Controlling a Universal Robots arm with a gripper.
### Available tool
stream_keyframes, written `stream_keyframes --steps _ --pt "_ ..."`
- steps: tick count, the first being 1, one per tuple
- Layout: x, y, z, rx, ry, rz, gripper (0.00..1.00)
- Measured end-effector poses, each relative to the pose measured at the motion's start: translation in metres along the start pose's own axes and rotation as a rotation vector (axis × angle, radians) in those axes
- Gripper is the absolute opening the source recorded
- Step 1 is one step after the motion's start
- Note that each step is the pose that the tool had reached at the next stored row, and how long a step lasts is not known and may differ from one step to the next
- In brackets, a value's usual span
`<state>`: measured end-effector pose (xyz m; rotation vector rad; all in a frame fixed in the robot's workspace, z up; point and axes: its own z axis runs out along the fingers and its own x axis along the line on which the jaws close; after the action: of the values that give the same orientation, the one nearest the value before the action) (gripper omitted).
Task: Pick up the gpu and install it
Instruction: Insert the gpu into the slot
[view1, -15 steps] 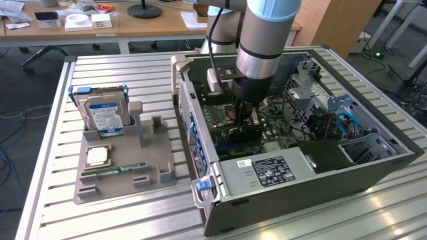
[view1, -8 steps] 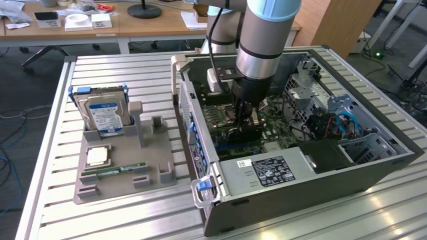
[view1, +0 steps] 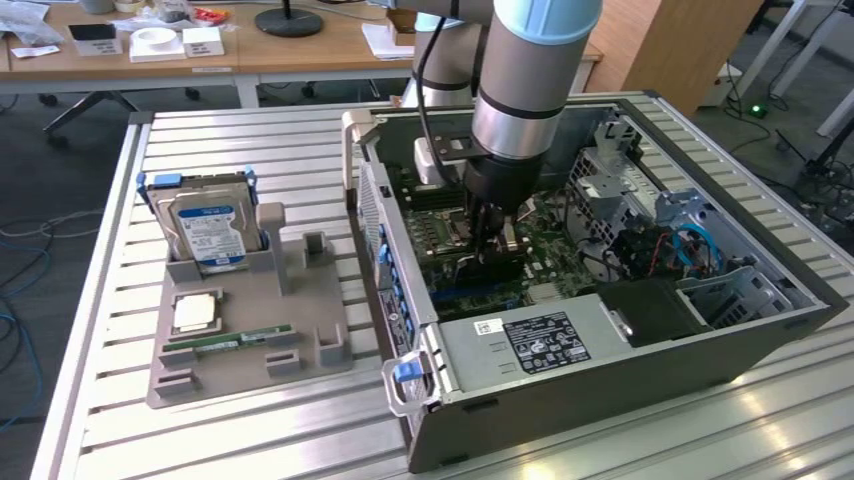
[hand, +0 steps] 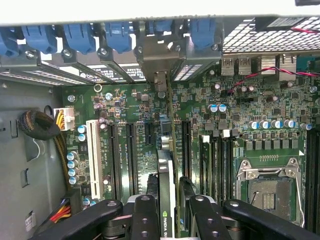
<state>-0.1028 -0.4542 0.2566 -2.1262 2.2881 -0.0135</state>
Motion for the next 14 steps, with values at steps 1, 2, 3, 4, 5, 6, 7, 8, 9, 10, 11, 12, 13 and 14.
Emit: stream_keyframes --steps 1,2,3,4,5,6,7,8,9,10,11,12,13,14 --pt "0.0000 0.0000 0.0000 0.0000 0.0000 0.000 0.29" --pt "0.0001 0.0000 0.0000 0.0000 -0.0001 0.000 0.29" --pt "0.0003 0.0001 0.0002 0.0001 -0.0002 0.000 0.29" --pt "0.0004 0.0002 0.0003 0.0001 -0.0003 0.000 0.29" --pt "0.0004 0.0002 0.0002 0.0000 -0.0002 0.000 0.29" --pt "0.0004 0.0002 0.0002 0.0000 -0.0002 0.000 0.29" --pt "0.0004 0.0002 0.0002 0.0001 -0.0002 0.000 0.29" --pt "0.0004 0.0002 0.0002 0.0000 -0.0001 0.000 0.29" --pt "0.0004 0.0002 0.0002 0.0000 -0.0001 0.000 0.29" --pt "0.0004 0.0002 0.0002 0.0000 -0.0001 0.000 0.29" --pt "0.0004 0.0002 0.0002 0.0000 -0.0001 0.000 0.29" --pt "0.0004 0.0003 0.0002 0.0000 -0.0001 0.000 0.29" --pt "0.0004 0.0003 0.0002 0.0000 -0.0001 0.000 0.29" --pt "0.0005 0.0003 0.0002 0.0000 -0.0001 0.000 0.29"
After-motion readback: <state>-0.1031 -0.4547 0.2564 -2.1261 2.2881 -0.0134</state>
